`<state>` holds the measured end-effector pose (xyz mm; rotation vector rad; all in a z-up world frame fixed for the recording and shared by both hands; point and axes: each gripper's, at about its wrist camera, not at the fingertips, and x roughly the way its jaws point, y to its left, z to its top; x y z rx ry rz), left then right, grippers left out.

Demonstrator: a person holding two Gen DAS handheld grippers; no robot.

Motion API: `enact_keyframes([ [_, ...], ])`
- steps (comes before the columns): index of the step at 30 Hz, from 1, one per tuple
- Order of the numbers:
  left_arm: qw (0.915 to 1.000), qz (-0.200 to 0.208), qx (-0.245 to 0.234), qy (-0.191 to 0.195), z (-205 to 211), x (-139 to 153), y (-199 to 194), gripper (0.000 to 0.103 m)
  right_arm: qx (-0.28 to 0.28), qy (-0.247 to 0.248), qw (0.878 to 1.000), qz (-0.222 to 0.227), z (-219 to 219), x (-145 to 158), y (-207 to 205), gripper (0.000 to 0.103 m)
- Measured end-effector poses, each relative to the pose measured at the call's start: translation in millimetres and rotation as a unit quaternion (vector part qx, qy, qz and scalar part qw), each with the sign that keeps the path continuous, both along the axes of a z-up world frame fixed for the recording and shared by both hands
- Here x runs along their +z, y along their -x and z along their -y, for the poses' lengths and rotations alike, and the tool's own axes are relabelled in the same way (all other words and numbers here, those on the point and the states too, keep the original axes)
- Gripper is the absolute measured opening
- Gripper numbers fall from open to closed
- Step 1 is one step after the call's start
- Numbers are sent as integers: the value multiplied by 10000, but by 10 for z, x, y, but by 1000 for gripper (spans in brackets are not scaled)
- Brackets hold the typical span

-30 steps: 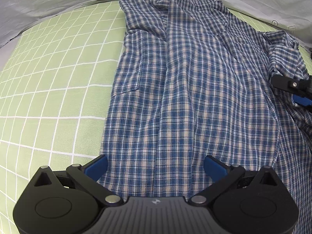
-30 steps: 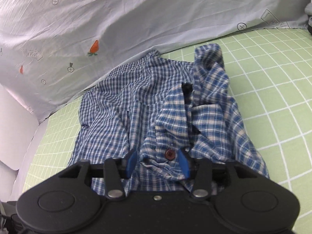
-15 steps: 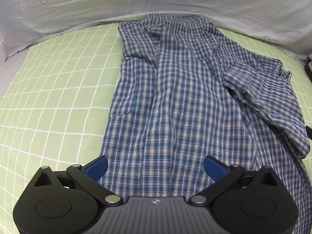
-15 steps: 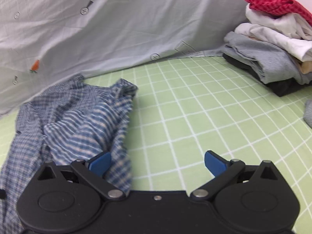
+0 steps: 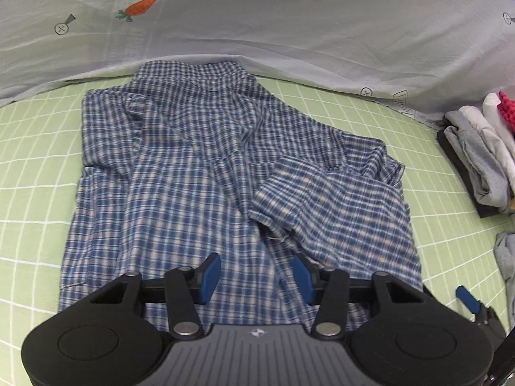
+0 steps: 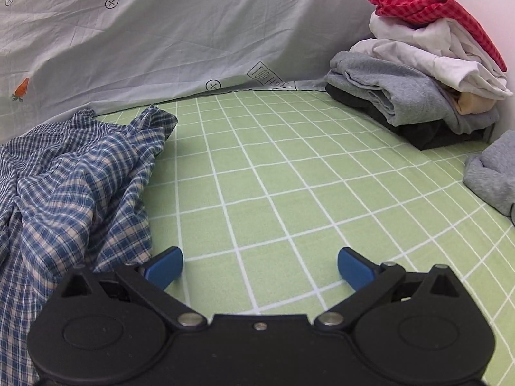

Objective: Fold clothes

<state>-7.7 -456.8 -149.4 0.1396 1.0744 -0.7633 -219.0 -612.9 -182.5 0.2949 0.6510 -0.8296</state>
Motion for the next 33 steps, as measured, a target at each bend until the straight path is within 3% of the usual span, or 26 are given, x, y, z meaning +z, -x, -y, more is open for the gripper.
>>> enact_keyframes([
  [4,9996,-211,-55,172,219,-103,-18,41,44,1,10000,8,2,-3,-12,103],
  [12,9989,-445,64,134,458,-382,-79,39,61,-3,10000,10,4,-8,-25,103],
  [13,9989,-439,80,123,457,-397,-83,31,57,-3,10000,10,0,-8,-26,103],
  [14,9990,-432,89,118,449,-406,-87,5,53,-3,10000,9,-3,-9,-28,103],
  [16,9991,-375,135,164,411,-387,-81,0,50,-5,10000,8,-6,-12,-30,103],
  [20,9990,-10,240,370,264,-204,-77,0,45,-9,10000,-3,-11,-15,-34,103],
  [25,9939,749,577,571,-6,213,-182,0,-34,-84,9997,-209,-24,45,-71,103],
  [29,9787,1517,1239,608,-445,658,-458,0,38,61,9998,-177,-190,217,-69,103],
  [33,9573,1912,2094,553,-1017,921,-860,0,117,75,9998,-120,-420,353,-67,103],
])
